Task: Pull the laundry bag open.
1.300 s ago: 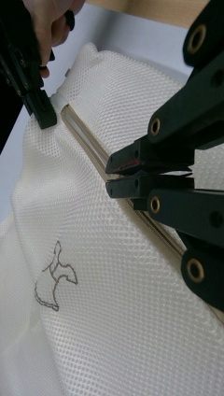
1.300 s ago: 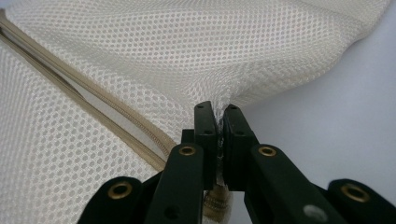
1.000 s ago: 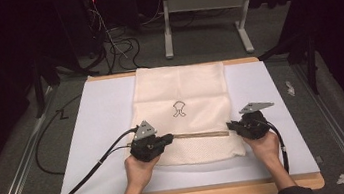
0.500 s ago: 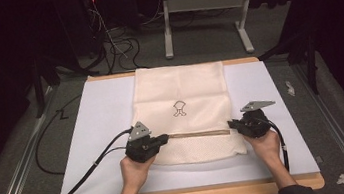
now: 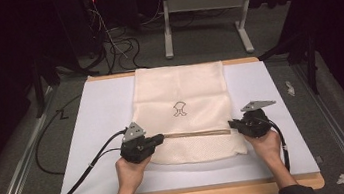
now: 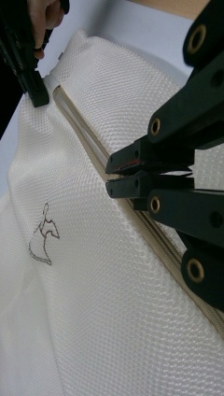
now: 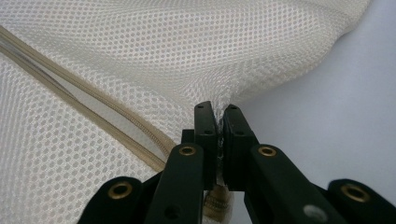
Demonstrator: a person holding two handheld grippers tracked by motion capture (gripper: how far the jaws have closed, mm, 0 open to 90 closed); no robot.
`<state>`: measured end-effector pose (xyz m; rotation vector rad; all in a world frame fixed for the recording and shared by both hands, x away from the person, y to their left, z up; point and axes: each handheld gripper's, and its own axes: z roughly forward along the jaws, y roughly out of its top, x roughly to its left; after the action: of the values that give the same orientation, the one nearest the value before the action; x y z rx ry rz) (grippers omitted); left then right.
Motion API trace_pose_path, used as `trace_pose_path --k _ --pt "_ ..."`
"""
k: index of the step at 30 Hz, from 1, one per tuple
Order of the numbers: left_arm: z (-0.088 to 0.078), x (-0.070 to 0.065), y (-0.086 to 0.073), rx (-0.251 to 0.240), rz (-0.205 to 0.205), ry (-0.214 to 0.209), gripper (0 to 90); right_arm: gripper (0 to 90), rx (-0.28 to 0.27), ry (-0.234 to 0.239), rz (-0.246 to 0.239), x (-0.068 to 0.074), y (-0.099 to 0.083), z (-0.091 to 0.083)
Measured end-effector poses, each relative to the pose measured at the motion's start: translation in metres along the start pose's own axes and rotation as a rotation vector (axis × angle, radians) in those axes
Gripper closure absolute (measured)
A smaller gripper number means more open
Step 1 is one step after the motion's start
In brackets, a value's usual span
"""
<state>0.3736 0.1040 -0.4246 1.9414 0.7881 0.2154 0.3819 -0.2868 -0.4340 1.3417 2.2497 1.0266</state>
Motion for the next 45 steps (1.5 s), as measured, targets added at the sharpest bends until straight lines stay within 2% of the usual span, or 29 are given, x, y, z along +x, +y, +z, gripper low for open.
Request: trace_pose_path --k 14,18,20,23,29,32,40,45 --pt "-0.007 0.005 -0.003 -0.016 -0.022 0.001 87.3 87.5 0.001 -0.004 -0.005 0.001 0.0 0.002" --pt "-0.01 0.004 -0.004 -0.013 -0.015 0.003 87.3 87.5 0.004 0.004 -0.003 0.002 0.0 0.001" --pt "-0.009 0.003 -0.005 -0.011 0.003 0.013 87.4 87.5 0.001 0.005 -0.011 0.002 0.0 0.002" --pt "-0.007 0.011 -0.007 -0.015 -0.043 0.0 87.4 87.5 0.002 0.003 -0.002 0.001 0.0 0.003" --pt "-0.016 0.013 -0.006 -0.019 -0.025 0.022 87.4 87.5 0.007 -0.007 -0.001 -0.002 -0.002 0.0" --pt "-0.019 0.016 -0.006 -0.032 -0.042 0.023 87.3 87.6 0.003 -0.008 0.003 -0.002 -0.002 0.0" --pt "-0.023 0.018 -0.006 -0.046 -0.051 0.034 87.3 87.6 0.004 -0.009 0.0 -0.002 -0.002 0.0" --pt "-0.026 0.021 -0.003 -0.064 -0.069 0.026 87.3 87.7 0.0 -0.005 0.004 -0.002 -0.003 -0.002"
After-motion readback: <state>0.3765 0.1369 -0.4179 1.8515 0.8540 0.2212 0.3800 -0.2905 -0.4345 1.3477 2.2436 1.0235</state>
